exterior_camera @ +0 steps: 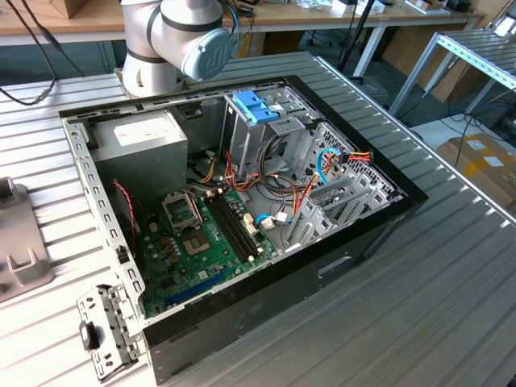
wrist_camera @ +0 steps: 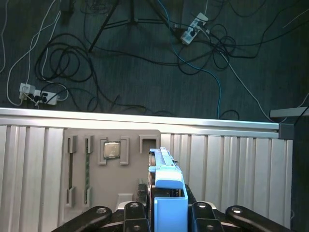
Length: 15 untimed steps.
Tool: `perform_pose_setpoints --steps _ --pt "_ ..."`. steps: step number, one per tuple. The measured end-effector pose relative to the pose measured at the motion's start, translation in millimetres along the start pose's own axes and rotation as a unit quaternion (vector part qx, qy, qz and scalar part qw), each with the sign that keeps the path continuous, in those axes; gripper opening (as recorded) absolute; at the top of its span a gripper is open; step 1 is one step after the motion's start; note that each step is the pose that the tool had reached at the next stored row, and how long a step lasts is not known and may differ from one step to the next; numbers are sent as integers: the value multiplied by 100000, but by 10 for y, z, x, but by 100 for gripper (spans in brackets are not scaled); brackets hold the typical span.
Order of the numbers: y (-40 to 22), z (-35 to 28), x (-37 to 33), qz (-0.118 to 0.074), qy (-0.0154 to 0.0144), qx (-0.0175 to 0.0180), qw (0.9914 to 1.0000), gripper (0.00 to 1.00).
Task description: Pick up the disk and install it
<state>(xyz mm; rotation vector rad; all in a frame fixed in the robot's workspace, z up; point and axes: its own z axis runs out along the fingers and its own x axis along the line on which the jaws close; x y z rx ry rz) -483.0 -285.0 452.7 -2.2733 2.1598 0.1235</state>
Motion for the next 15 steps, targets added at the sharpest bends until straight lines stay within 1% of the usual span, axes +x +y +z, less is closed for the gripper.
perform_pose_setpoints --steps 8,11,15 --pt "4 -82 -5 1 0 3 100000 37" --pt "7 -126 -7 0 0 1 100000 37" --pt "8 -165 -10 1 0 3 100000 37"
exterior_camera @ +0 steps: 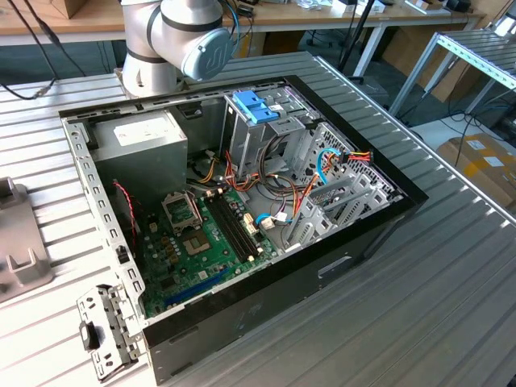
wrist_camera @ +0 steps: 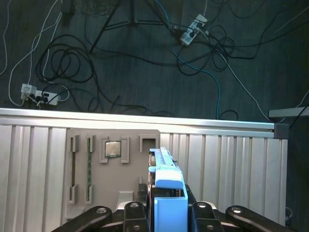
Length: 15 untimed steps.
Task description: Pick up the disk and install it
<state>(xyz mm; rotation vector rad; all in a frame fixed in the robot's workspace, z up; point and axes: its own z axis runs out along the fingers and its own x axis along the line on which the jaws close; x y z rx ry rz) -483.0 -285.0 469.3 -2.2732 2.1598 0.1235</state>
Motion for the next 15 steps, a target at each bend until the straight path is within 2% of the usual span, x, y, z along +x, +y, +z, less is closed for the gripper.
perform_pose_setpoints --steps 15 --pt "7 -130 -8 1 -1 -3 100000 37"
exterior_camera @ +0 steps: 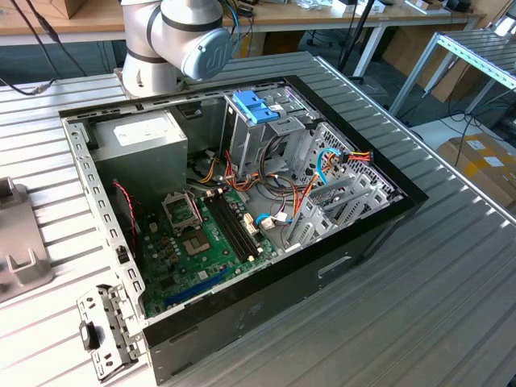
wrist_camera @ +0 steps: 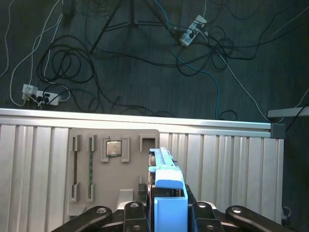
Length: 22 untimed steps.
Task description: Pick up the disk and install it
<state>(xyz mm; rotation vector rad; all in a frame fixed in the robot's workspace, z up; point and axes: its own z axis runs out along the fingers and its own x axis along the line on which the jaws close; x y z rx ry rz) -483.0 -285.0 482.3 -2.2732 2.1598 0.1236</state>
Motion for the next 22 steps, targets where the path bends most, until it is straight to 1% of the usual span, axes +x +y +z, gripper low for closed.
perform_pose_setpoints --steps 7,12,19,22 --pt "3 -66 -4 -2 1 1 100000 37" --pt "7 -147 -9 -2 4 -6 100000 37" --pt "11 -221 -13 -4 4 -1 100000 37" --pt "14 -263 -16 0 3 -2 100000 37"
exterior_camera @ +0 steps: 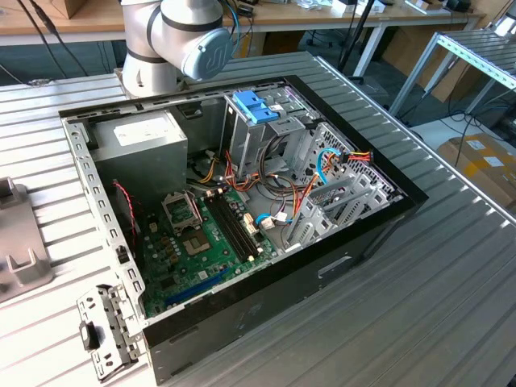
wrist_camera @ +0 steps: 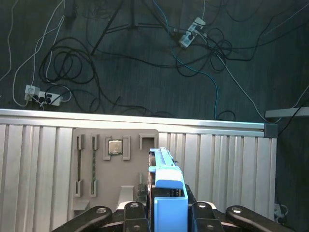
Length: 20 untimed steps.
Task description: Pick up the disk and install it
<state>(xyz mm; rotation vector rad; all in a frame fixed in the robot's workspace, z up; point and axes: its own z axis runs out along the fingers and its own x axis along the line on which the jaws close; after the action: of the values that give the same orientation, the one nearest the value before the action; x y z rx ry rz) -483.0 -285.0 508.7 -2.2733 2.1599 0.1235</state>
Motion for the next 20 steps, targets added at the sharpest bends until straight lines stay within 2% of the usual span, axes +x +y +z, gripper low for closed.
perform_pose_setpoints --steps 20 --pt "11 -202 -12 -2 0 3 100000 37"
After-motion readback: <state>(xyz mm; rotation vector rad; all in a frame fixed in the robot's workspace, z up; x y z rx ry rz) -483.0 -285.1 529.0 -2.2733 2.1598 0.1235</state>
